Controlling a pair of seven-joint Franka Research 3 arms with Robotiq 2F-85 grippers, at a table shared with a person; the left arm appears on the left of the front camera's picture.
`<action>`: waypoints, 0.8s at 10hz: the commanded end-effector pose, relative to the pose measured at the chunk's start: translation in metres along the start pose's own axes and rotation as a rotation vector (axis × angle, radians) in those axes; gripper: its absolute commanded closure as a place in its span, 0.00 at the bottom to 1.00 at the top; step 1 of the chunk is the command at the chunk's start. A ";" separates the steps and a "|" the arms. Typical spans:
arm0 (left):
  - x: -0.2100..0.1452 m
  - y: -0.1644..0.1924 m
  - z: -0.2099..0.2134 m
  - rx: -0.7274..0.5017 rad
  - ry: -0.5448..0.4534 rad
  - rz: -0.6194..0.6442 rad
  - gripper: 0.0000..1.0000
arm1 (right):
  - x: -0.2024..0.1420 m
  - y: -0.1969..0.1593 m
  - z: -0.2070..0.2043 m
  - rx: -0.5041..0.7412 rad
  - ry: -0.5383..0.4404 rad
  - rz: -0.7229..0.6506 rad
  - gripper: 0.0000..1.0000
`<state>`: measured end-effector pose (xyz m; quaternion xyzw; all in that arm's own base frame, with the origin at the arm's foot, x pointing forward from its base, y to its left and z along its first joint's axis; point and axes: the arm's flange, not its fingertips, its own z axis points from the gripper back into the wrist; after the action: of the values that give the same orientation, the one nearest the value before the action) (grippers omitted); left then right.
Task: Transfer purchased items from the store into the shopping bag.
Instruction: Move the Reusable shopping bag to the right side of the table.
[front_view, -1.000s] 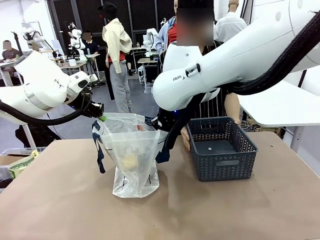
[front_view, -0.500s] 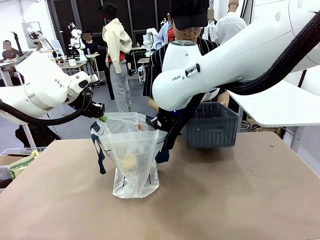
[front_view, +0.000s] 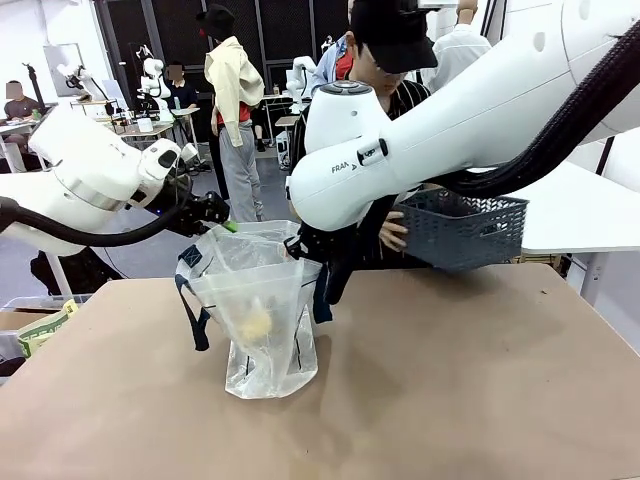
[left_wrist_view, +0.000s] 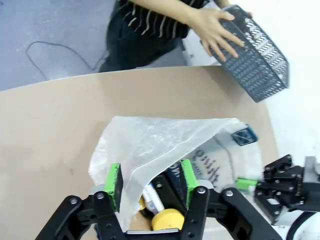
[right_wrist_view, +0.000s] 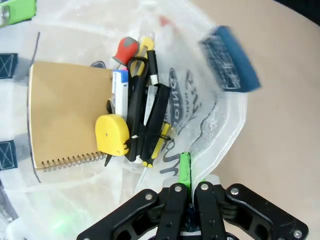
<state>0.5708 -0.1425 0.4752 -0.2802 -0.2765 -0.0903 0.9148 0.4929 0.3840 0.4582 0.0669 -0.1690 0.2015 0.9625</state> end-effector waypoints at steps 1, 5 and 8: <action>-0.007 0.015 -0.006 -0.168 -0.016 0.007 0.23 | 0.005 0.007 -0.008 -0.017 -0.028 0.013 1.00; -0.013 0.012 -0.020 -0.348 0.004 0.006 0.23 | 0.016 0.035 -0.014 -0.047 -0.040 0.036 1.00; -0.018 0.007 -0.026 -0.358 0.055 -0.042 0.23 | 0.028 0.057 -0.021 -0.067 -0.046 0.051 1.00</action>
<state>0.5671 -0.1527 0.4421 -0.4338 -0.2365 -0.1417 0.8578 0.4932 0.4355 0.4578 0.0515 -0.1962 0.2298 0.9519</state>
